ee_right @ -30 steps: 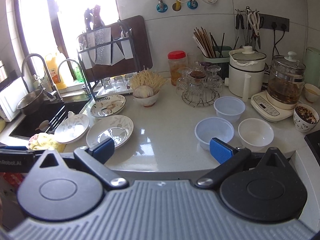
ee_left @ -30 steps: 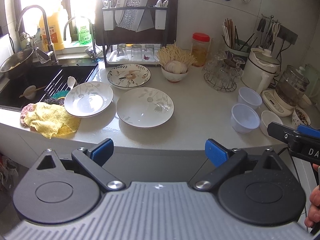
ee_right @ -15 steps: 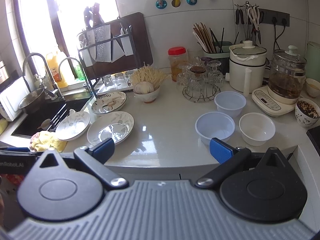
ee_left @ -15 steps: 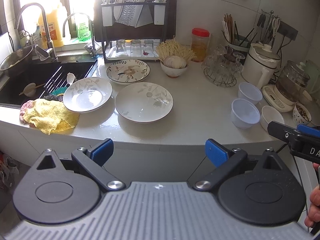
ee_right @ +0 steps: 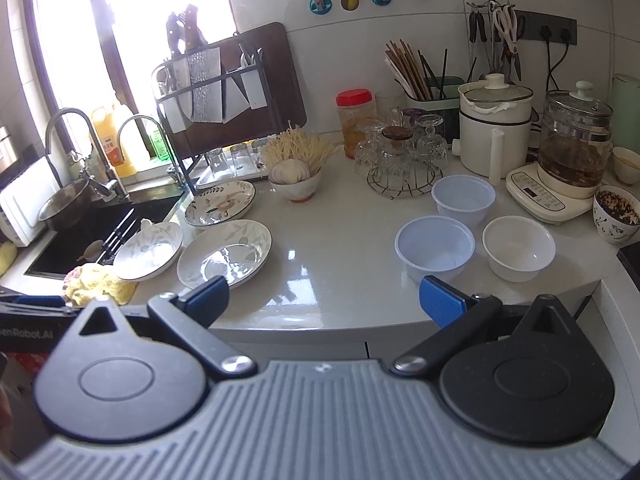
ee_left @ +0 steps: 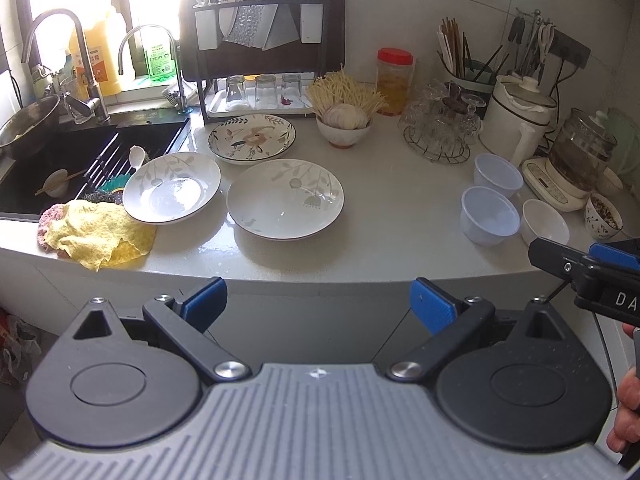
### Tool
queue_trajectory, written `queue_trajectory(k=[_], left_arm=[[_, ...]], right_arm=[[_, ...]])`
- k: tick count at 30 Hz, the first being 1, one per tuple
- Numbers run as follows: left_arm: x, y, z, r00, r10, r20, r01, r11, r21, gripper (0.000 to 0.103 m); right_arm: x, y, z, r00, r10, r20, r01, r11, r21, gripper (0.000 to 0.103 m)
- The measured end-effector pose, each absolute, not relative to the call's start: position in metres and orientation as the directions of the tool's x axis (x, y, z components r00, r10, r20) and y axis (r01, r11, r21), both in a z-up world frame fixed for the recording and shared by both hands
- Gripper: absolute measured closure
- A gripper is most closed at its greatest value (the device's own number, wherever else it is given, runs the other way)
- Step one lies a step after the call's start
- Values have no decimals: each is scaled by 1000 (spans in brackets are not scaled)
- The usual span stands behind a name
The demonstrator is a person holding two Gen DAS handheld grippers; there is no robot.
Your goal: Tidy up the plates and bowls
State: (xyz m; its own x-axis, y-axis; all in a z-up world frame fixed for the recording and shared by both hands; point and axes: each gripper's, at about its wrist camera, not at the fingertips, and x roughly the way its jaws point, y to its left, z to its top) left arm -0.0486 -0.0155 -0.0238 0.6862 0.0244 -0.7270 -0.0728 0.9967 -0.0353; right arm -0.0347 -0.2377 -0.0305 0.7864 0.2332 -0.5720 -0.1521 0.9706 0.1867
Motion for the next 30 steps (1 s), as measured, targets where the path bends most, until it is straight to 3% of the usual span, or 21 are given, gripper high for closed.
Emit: queue_trajectory(k=[30], left_arm=[[-9,16,-40,646,20,-763,-81,996,-42,3]], right_arm=[[-10,-216,-41,773,266,-577,-180,963,203,0]])
